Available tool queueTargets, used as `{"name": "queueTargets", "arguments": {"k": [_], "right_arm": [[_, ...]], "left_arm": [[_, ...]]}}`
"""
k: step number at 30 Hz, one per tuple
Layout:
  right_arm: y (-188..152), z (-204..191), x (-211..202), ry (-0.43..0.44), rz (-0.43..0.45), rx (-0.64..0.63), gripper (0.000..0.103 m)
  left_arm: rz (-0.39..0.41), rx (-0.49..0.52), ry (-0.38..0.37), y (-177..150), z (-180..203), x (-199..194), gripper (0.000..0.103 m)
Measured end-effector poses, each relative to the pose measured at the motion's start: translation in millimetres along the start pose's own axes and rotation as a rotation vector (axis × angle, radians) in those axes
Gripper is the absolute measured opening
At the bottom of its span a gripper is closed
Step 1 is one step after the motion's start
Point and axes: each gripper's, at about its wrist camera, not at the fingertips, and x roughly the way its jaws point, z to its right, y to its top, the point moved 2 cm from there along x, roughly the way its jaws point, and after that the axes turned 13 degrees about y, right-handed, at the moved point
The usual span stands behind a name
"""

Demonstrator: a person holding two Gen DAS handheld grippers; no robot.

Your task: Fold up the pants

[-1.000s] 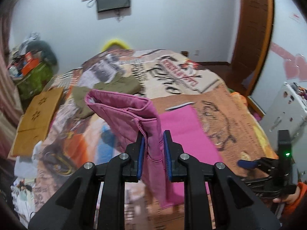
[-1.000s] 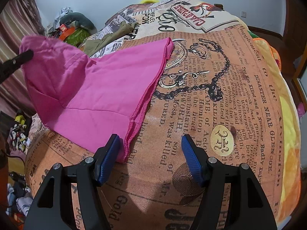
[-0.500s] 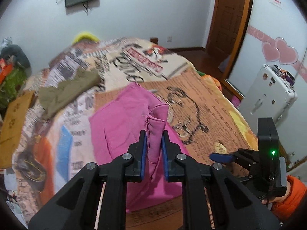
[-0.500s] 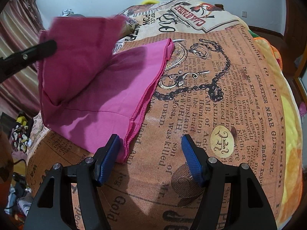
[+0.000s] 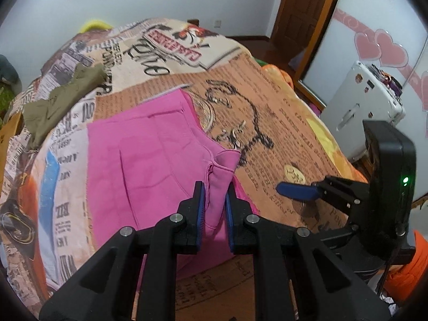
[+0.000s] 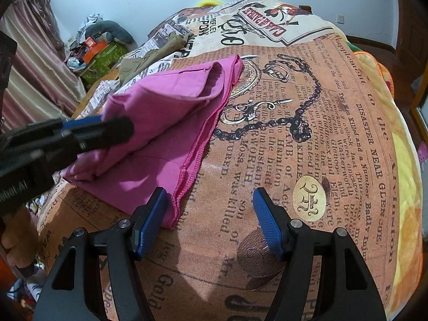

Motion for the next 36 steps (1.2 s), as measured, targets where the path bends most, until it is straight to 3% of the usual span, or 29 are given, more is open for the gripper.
{"name": "queueTargets", "arguments": {"k": [6, 11, 13, 18, 22, 29, 36], "right_arm": [[0.7, 0.9, -0.3, -0.008, -0.002, 0.005, 0.063], [1.6, 2.1, -4.5, -0.025, -0.003, 0.024, 0.063], [2.3, 0.9, -8.1, -0.033, 0.001, 0.027, 0.063], [7.1, -7.1, -22.1, -0.028, 0.034, 0.014, 0.063], [15.4, -18.7, -31.4, -0.022, 0.066, -0.012, 0.063], [32.8, -37.5, -31.8, 0.006, 0.111, -0.047, 0.064], [34.7, -32.7, 5.8, -0.004, 0.053, -0.012, 0.065]], "left_arm": [[0.002, 0.007, 0.019, -0.9, 1.7, -4.5, 0.016], [0.021, -0.010, -0.012, 2.9, -4.9, -19.5, 0.037], [0.047, -0.027, -0.010, 5.1, -12.1, -27.9, 0.051], [0.087, -0.063, 0.075, 11.5, -41.5, -36.5, 0.051], [0.055, -0.106, 0.128, 6.9, -74.5, -27.5, 0.051], [-0.083, -0.081, 0.130, -37.1, -85.7, 4.6, 0.052], [-0.062, -0.074, 0.128, -35.3, -89.3, -0.6, 0.053]]}}
